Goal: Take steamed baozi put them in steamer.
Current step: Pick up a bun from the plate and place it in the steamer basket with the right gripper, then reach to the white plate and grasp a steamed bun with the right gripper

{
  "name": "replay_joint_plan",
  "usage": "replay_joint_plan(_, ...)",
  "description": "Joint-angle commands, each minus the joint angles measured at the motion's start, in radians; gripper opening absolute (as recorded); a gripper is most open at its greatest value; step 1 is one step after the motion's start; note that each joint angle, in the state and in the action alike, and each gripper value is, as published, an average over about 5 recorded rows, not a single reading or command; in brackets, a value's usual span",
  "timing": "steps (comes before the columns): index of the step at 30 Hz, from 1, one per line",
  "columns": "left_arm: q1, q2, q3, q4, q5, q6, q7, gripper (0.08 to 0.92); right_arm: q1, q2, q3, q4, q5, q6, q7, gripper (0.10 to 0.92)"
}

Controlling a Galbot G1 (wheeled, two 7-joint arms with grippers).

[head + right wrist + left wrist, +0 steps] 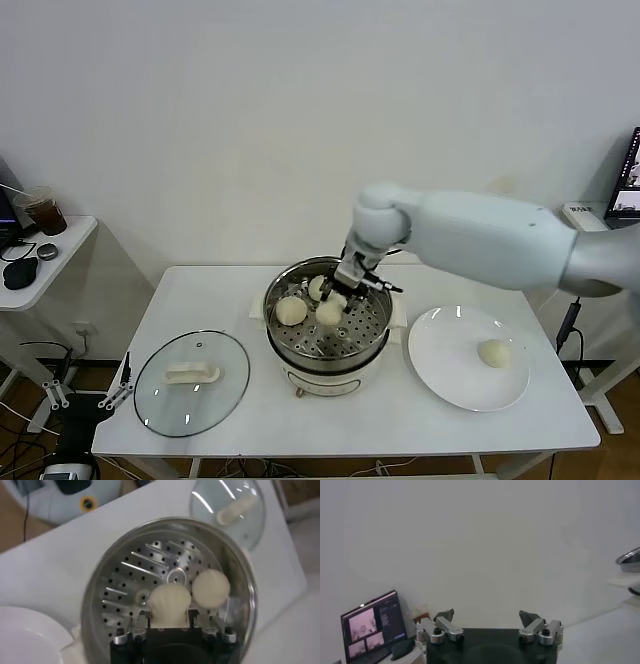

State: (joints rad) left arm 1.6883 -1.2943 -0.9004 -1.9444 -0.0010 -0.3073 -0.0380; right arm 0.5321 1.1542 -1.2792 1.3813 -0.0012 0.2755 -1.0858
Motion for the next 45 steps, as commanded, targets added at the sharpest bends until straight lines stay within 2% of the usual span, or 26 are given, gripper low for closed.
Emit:
replay_joint_plan(1, -0.001, 0.0, -0.002, 0.003, 0.0, 0.0, 0.0, 0.823, -0.059, 0.104, -0.033, -0.047, -0.118, 0.13, 0.03, 0.466)
replay_joint_plan(16, -0.001, -0.003, -0.002, 0.011, 0.0, -0.002, -0.001, 0.823, -0.078, 0.098, -0.035, -0.071, -0.201, 0.234, 0.041, 0.508)
replay_joint_plan(27, -0.002, -0.008, 0.0, 0.013, 0.001, -0.003, -0.001, 0.823, -0.062, 0.094, -0.039, -0.064, -0.173, 0.245, 0.038, 0.641)
replay_joint_plan(34, -0.003, -0.005, 0.0, 0.013, -0.001, -0.003, -0.001, 0.823, -0.005, 0.038, -0.012, -0.028, -0.119, 0.216, 0.012, 0.801)
replay_joint_plan(39, -0.007, 0.001, -0.001, 0.012, -0.005, -0.002, 0.0, 0.823, 0.056, -0.088, 0.031, 0.017, -0.024, 0.109, -0.053, 0.822)
replay_joint_plan(45, -0.015, 0.008, 0.005, 0.011, -0.004, -0.002, 0.0, 0.823, 0.092, -0.309, 0.061, 0.095, 0.144, -0.237, -0.106, 0.823)
